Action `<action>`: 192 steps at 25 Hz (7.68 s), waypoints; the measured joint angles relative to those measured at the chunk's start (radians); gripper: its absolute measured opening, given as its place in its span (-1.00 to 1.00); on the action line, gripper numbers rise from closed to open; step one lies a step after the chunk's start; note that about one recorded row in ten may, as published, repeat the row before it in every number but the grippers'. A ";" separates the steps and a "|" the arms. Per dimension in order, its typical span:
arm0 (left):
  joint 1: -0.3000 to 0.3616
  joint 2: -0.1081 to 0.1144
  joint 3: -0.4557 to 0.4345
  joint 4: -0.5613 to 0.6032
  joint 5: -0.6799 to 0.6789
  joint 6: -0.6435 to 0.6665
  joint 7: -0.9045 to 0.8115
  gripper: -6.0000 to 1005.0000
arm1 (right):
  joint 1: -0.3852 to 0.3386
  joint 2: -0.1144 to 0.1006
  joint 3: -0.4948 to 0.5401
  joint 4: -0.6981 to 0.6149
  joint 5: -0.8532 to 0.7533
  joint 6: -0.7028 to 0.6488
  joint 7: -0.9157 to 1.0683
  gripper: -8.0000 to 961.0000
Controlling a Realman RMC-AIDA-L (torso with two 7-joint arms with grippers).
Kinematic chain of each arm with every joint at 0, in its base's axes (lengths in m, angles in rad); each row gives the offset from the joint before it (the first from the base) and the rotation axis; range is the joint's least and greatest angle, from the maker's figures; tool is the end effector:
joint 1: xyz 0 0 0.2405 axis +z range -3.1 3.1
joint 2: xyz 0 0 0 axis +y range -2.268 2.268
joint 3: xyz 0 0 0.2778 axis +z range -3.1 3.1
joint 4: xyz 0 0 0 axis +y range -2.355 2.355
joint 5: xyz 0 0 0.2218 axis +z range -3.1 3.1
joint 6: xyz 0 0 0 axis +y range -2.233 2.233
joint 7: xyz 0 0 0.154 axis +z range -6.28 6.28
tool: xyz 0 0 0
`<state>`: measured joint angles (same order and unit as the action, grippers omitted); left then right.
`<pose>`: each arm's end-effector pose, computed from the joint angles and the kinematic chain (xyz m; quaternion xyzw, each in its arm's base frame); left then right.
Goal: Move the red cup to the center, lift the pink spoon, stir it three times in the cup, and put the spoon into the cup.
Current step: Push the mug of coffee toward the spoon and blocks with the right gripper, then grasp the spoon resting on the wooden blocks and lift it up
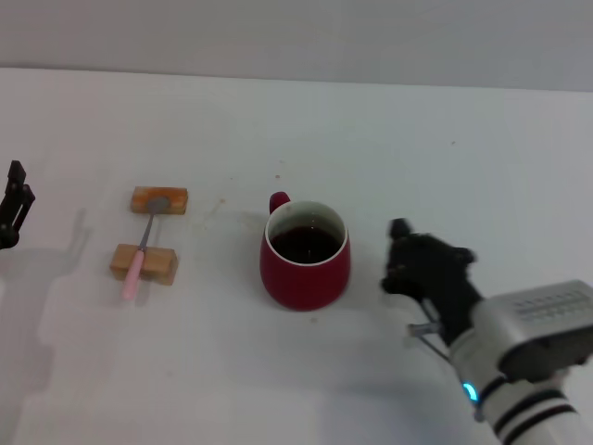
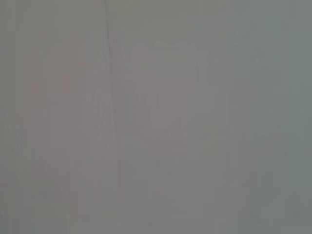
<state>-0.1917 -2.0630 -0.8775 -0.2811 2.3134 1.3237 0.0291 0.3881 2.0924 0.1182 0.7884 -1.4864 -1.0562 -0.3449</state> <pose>-0.3828 0.2783 -0.0160 -0.6548 -0.1952 -0.2745 0.6766 0.2527 0.2725 -0.1677 -0.7539 0.3386 0.2887 0.4833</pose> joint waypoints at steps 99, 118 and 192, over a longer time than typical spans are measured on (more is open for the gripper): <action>0.109 -0.008 0.401 -0.096 -0.030 -0.122 -0.028 0.08 | -0.096 -0.011 -0.012 -0.192 -0.023 -0.244 0.126 -0.98; 0.099 -0.010 0.393 -0.078 -0.037 -0.159 0.000 -0.16 | -0.112 -0.011 -0.012 -0.188 -0.042 -0.245 0.131 -0.98; 0.111 -0.006 0.426 -0.069 -0.032 -0.149 -0.012 -0.70 | -0.138 -0.009 -0.026 -0.173 -0.052 -0.233 0.133 -0.99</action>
<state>-0.0805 -2.0694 -0.4512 -0.3501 2.2812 1.1751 0.0170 0.2500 2.0831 0.0919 0.6151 -1.5385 -1.2895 -0.2117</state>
